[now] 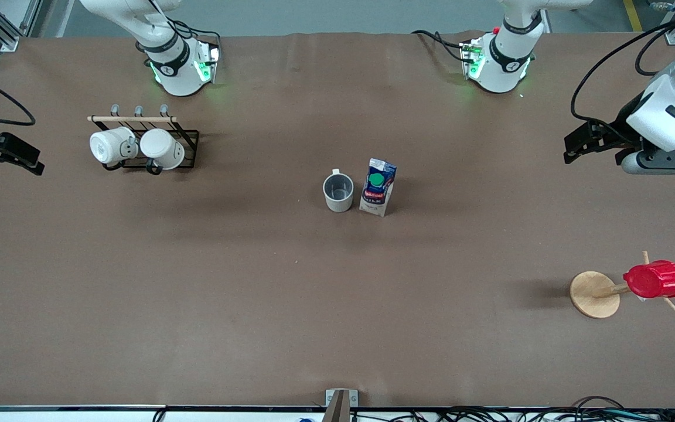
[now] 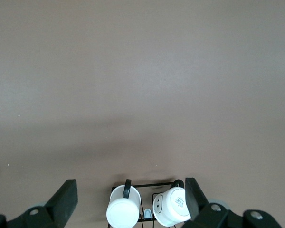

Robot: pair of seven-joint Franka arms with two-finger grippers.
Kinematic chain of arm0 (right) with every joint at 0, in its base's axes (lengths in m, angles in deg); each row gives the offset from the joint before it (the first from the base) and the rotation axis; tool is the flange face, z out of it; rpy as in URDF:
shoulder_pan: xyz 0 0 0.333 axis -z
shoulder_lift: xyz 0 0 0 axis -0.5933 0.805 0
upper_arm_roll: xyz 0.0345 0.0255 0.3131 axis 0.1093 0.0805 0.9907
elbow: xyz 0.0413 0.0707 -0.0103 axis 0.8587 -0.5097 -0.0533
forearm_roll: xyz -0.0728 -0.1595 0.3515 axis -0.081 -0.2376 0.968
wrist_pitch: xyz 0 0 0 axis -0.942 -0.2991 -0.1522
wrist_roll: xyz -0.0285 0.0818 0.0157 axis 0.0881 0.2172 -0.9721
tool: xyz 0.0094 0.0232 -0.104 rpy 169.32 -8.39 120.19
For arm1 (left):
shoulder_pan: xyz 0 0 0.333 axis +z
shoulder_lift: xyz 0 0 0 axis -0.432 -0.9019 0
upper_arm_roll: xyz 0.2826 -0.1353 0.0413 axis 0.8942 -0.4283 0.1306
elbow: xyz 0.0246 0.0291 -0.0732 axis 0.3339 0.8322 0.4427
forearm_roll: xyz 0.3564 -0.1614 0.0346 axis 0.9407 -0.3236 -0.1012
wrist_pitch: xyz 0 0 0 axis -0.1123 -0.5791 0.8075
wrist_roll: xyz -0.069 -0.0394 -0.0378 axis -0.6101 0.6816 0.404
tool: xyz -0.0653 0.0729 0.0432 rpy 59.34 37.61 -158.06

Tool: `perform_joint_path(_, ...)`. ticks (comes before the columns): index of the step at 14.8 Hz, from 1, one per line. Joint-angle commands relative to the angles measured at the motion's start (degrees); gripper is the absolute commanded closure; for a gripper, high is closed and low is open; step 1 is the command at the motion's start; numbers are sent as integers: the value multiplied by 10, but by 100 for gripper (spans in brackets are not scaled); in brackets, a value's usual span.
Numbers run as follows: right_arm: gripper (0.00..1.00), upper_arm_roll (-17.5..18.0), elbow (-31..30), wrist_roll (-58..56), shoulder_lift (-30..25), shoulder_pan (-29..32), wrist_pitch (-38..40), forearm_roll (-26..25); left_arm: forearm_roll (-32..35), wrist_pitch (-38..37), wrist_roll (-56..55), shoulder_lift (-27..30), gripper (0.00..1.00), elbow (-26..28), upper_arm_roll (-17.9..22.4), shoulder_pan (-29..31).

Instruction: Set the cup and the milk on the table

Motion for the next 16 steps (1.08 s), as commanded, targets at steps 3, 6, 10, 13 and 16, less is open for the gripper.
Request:
perform_joint_path(3, 0, -1, 3, -12, -2, 5, 8, 10, -22, 24, -6, 27, 0, 34, 19, -3)
perform_joint_path(6, 0, -1, 3, -11, -2, 4, 8, 11, -18, 69, -9, 61, 0, 84, 19, -5)
perform_joint_path(10, 0, -1, 3, -11, -2, 3, 8, 11, -7, 74, -9, 65, 0, 89, 18, -6)
perform_joint_path(13, 0, -2, 3, -11, -2, 3, 8, 11, 10, 70, -6, 63, 0, 86, 16, -8)
perform_joint_path(16, 0, -2, 3, -11, -2, 3, 8, 11, 9, 64, -7, 57, 0, 78, 16, -8)
